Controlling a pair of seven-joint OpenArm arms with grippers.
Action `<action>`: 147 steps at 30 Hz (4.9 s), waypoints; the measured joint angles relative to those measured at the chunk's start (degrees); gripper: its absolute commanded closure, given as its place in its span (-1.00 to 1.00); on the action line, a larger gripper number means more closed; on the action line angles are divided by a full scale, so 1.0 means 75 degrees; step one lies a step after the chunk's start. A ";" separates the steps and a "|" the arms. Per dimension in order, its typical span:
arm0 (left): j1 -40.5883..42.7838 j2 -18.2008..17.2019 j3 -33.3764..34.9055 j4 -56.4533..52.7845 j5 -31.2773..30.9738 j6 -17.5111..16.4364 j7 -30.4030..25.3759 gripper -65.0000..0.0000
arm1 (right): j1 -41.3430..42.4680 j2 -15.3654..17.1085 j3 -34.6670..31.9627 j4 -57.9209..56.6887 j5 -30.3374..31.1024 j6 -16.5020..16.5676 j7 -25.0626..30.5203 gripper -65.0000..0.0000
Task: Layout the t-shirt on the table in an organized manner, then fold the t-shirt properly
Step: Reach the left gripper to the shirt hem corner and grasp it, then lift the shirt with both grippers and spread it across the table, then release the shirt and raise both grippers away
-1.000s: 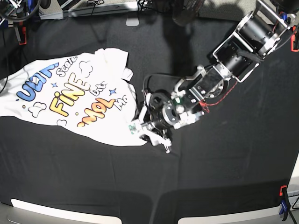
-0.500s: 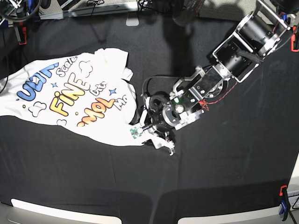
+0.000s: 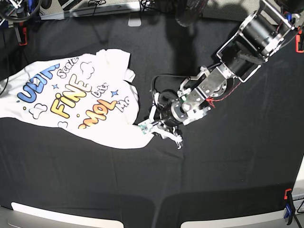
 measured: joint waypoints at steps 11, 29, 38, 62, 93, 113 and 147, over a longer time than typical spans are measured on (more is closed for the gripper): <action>-0.0562 -0.0163 0.0006 0.2049 -0.0055 0.0041 0.2964 1.00 | 0.0361 0.0000 0.0000 0.0000 0.0405 0.1204 0.0029 1.00; 0.0335 -0.2317 0.0012 0.6132 0.2162 0.1195 0.6610 1.00 | -0.0385 -0.0038 0.0012 0.3348 0.2900 0.1521 -0.1722 1.00; 0.1483 -0.3520 0.0015 0.8058 0.5779 0.2888 0.7495 1.00 | -0.0510 -0.0382 0.0017 0.4208 0.2943 0.1530 -0.1725 1.00; 0.2975 -0.3829 0.0000 1.0302 0.5607 0.3430 0.7184 1.00 | -0.0487 -0.0391 -0.0254 0.4001 0.3136 0.1545 -0.1617 1.00; -0.2518 -0.1177 0.0020 -0.1052 0.0769 0.3063 0.2658 1.00 | 0.7291 -0.0530 -0.5995 -0.6274 -0.1413 0.1247 0.0901 1.00; -0.3037 -0.0979 0.0020 -0.1883 0.0216 0.2911 0.2486 1.00 | 0.8641 -0.1440 -0.6021 -0.7361 -0.3812 0.1160 0.1821 -0.03; -0.3051 -0.1000 0.0020 -0.1883 -0.0172 0.3008 0.2104 0.19 | 0.7842 -0.1332 -0.6015 -0.7359 -0.2495 0.0956 0.0425 -0.03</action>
